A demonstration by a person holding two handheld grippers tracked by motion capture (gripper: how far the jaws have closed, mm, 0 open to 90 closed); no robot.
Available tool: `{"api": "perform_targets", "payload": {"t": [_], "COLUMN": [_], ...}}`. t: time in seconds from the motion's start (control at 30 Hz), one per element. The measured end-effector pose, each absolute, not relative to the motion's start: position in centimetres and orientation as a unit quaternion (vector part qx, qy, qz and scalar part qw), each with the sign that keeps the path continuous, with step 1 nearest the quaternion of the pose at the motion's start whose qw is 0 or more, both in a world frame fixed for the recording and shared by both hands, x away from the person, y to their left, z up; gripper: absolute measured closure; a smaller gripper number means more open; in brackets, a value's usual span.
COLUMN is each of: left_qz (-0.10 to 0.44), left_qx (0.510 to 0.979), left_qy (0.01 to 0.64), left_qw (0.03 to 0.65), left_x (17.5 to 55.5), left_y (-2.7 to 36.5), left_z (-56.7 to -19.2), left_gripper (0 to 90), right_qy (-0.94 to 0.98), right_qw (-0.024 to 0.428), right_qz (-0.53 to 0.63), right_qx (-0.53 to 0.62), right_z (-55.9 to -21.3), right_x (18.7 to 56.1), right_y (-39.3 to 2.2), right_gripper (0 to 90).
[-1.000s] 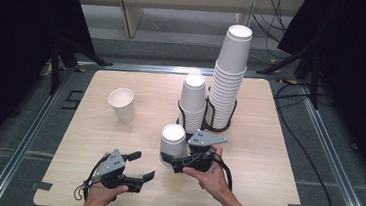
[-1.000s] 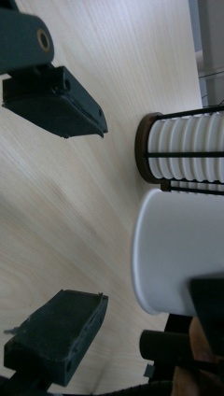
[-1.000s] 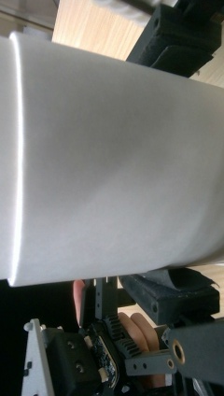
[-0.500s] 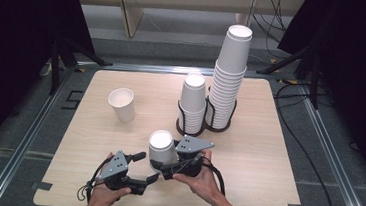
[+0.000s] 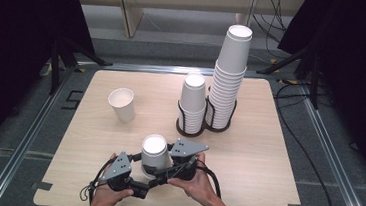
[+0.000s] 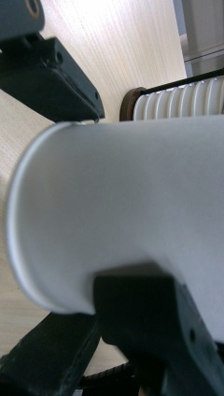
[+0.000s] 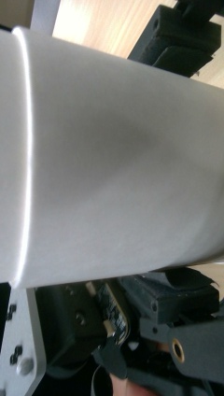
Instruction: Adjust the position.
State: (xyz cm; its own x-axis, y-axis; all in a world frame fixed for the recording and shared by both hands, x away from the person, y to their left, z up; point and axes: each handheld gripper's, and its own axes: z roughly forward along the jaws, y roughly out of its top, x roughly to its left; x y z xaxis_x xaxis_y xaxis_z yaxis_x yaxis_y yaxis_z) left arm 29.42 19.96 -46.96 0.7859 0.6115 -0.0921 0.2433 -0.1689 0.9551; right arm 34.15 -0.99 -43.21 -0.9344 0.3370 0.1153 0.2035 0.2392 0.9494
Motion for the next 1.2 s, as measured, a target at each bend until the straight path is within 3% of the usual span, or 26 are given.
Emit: {"api": "perform_targets", "payload": {"t": [0.53, 0.67, 1.2], "left_qz": [0.161, 0.152, 0.150], "left_qx": [0.744, 0.735, 0.744], "left_qy": [0.283, 0.280, 0.273], "left_qw": [0.584, 0.599, 0.590], "left_x": [29.38, 29.49, 29.26], "left_y": [19.78, 19.67, 19.83], "left_z": [-46.89, -47.01, -46.76], "left_gripper": [0.0, 0.0, 4.7], "right_qy": [0.776, 0.781, 0.776], "right_qw": [0.017, 0.033, 0.019], "right_qz": [0.607, 0.601, 0.609], "right_qx": [0.167, 0.165, 0.165], "right_z": [-43.31, -43.28, -43.37], "right_x": [33.66, 33.64, 33.45], "right_y": [-0.17, -0.22, -0.19], "right_gripper": [15.9, 15.9, 15.1]}}
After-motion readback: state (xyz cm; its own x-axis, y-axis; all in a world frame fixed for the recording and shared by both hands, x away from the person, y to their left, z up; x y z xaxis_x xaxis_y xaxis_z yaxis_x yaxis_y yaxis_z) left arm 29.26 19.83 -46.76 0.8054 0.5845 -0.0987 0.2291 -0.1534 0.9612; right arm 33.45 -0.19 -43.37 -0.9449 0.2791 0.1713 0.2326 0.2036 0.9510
